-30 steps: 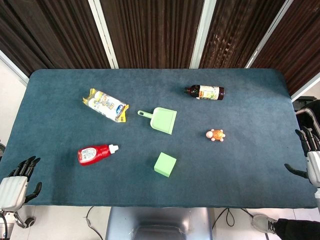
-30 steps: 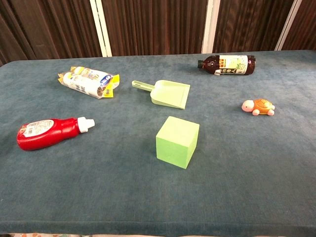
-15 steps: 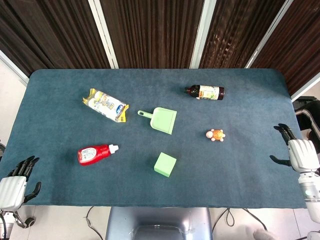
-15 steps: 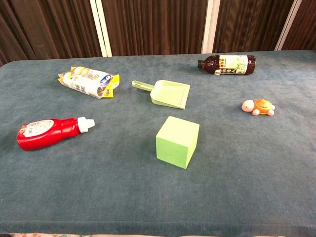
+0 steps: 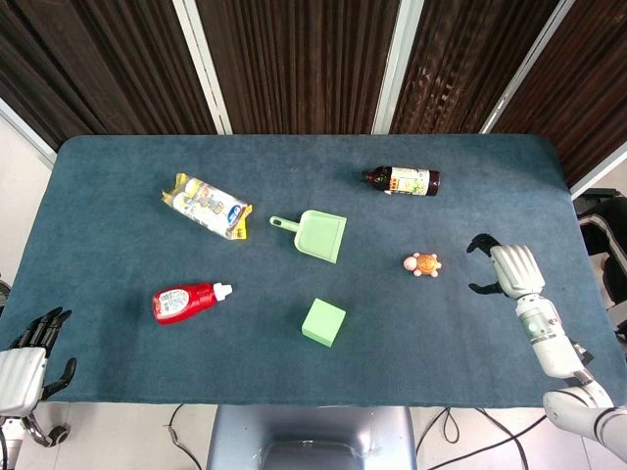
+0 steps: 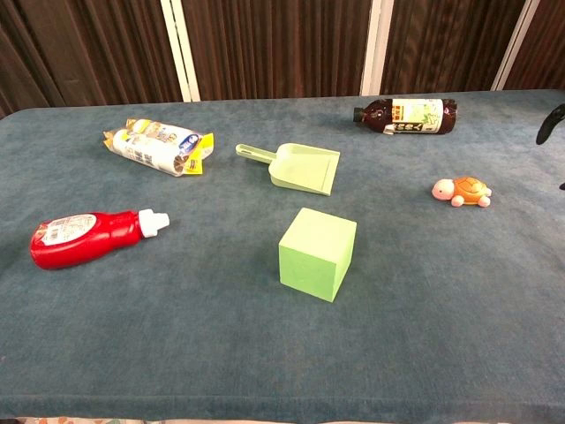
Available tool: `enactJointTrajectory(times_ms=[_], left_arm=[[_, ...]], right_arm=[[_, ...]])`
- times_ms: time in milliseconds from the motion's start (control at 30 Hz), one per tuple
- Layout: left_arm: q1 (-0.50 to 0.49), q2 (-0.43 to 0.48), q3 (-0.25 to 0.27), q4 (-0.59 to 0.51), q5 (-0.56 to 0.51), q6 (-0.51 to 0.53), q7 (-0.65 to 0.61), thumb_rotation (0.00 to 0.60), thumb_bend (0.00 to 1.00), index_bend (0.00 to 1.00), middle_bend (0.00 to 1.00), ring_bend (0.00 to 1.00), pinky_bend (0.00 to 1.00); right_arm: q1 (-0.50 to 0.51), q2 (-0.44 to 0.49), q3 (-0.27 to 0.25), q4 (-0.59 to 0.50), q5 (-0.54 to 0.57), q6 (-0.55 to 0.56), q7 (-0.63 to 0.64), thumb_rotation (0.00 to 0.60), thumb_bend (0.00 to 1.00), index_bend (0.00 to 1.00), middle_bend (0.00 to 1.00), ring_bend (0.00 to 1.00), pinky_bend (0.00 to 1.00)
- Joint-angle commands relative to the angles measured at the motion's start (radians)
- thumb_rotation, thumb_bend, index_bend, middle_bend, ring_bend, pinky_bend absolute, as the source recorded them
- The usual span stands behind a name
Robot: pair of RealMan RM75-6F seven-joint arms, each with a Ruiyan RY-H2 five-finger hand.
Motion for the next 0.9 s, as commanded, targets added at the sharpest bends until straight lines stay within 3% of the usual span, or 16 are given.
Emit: enactJointTrajectory(times_ms=[33,733,900], left_arm=[[0.003,-0.003,0.000,0.007,-0.004,0.001,-0.010,0.600,0.41,0.12,0.09,0.12,0.34],[0.015,-0.014,0.004,0.051,-0.005,0.003,-0.064,0.600,0.41,0.12,0.09,0.12,0.34],[0.017,-0.016,0.006,0.060,-0.005,0.001,-0.072,0.600,0.41,0.12,0.09,0.12,0.34]], right_arm=[[0.036,-0.053,0.002,0.058,0.006,-0.045,0.020,0.600,0.20,0.51,0.38,0.99,0.97],[0.180,-0.293,0.001,0.362,0.028,-0.188,0.118,0.600,0.21,0.55,0.42,0.99,0.98],[0.186,-0.323,-0.009,0.410,0.018,-0.175,0.150,0.600,0.40,0.61,0.47,1.00,0.99]])
